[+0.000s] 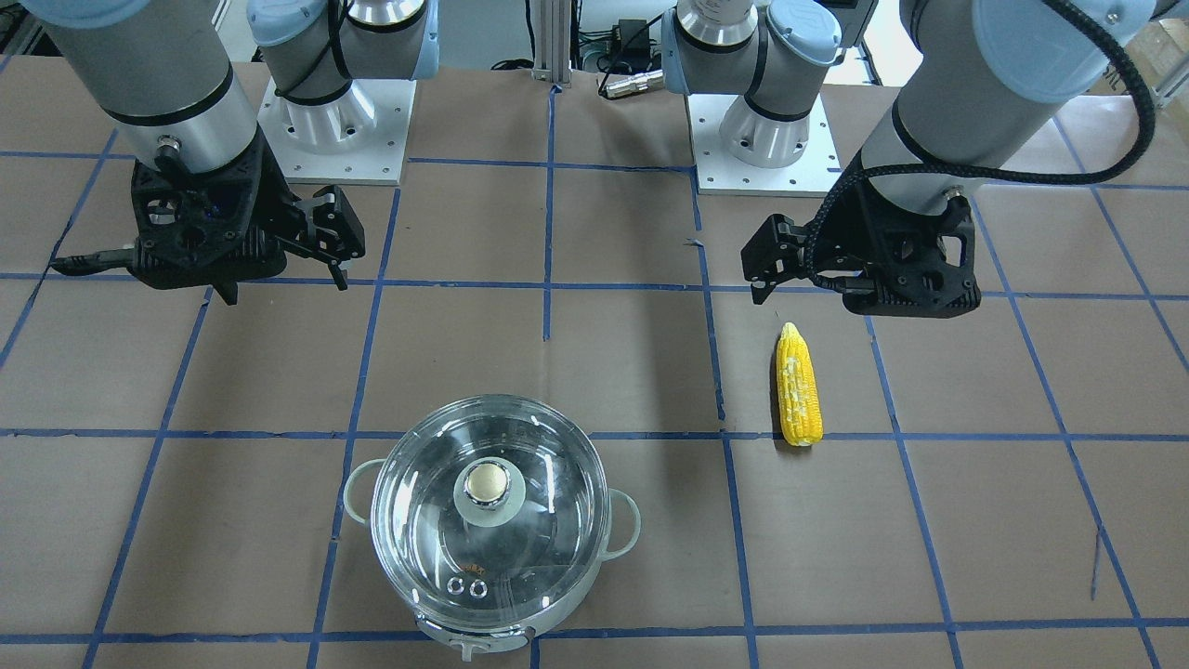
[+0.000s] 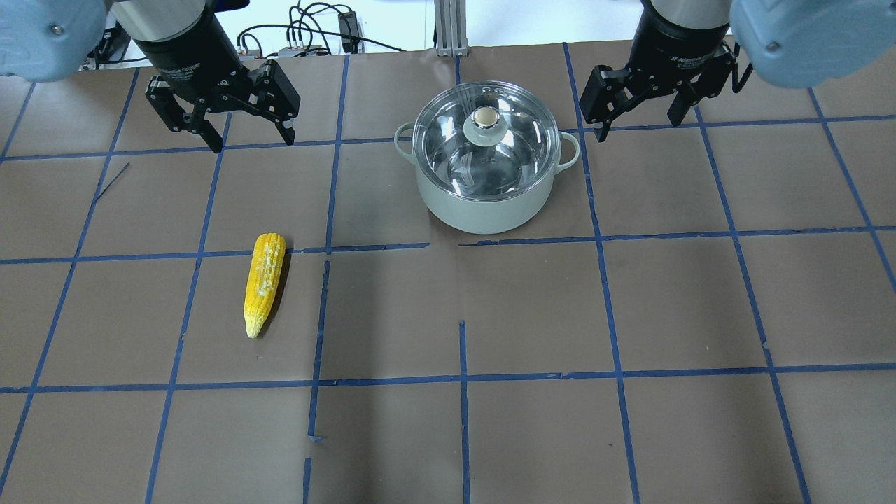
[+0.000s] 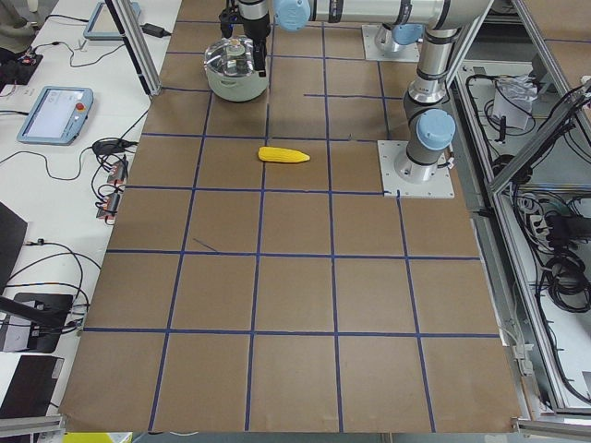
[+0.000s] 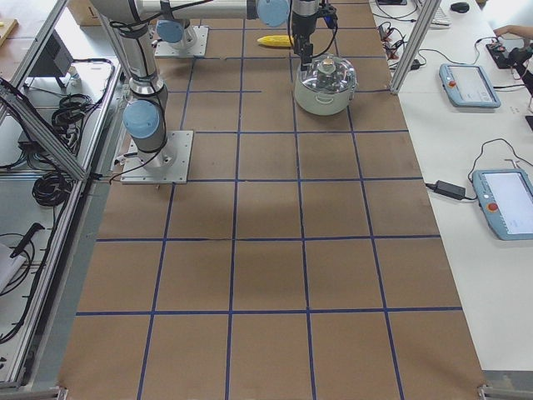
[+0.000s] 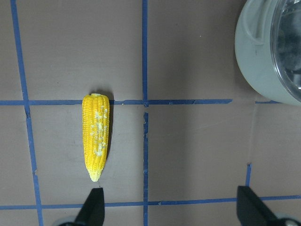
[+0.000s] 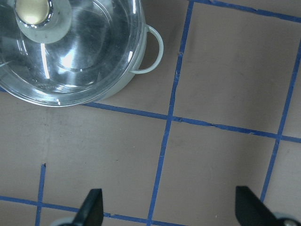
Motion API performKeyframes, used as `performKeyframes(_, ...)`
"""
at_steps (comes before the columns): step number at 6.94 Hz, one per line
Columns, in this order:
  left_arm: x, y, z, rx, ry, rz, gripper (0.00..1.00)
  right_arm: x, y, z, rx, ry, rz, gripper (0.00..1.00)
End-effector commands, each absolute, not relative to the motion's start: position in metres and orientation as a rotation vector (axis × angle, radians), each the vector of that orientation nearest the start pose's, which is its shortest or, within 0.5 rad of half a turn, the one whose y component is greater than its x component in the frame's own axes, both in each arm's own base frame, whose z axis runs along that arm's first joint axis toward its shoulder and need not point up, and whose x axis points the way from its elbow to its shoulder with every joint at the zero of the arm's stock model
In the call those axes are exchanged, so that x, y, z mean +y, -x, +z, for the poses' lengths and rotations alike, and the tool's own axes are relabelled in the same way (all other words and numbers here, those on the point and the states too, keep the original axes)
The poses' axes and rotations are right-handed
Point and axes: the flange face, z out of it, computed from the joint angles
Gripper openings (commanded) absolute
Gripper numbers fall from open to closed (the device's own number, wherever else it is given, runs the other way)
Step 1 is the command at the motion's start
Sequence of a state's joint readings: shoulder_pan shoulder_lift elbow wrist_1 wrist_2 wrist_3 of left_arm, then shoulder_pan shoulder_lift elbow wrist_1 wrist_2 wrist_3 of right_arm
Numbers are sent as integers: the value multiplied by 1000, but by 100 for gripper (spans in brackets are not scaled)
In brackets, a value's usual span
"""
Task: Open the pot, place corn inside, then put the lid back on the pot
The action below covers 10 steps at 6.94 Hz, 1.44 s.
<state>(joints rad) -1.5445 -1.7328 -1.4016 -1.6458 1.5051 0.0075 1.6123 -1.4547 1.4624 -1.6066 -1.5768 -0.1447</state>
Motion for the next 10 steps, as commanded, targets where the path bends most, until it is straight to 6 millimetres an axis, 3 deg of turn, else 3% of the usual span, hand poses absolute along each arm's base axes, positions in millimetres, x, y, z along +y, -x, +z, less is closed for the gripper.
performKeyframes(1, -558, 126, 478, 3213, 38, 102, 100, -538, -157, 484, 3133, 299, -34, 100)
performKeyframes(3, -556, 126, 480, 3213, 38, 99, 100, -538, -156, 483, 3132, 304, -29, 100)
performKeyframes(5, -557, 102, 456, 3210, 23, 158, 100, -541, -156, 482, 3141, 191, -43, 99)
performKeyframes(6, -559, 90, 432, 3214, 3, 218, 100, -551, -158, 480, 3140, 131, -48, 99)
performKeyframes(7, -566, 84, 402, 3216, -72, 176, 100, -571, -167, 477, 3142, -54, -46, 99)
performKeyframes(8, -570, 84, 373, 3210, -136, 104, 100, -591, -195, 485, 3135, -46, -91, 99)
performKeyframes(10, -576, 74, 308, 3200, -137, 2, 100, -632, -271, 446, 3137, -176, -75, 99)
